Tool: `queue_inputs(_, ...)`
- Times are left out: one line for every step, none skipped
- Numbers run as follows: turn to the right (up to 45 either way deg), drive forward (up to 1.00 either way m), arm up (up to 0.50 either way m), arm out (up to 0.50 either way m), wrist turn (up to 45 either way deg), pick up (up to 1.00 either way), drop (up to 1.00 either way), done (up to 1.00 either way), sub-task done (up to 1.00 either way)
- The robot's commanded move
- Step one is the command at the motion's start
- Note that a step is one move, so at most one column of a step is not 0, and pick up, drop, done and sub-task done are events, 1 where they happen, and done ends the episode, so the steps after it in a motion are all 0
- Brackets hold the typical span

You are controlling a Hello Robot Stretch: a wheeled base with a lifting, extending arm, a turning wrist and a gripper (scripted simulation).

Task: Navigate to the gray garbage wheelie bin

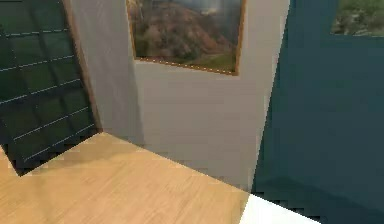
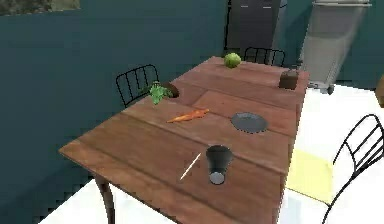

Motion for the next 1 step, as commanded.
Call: queue_inputs(-45.0, 0.0, 0.0, 0.0, 0.0, 0.0, 0.0, 0.0, 0.0)
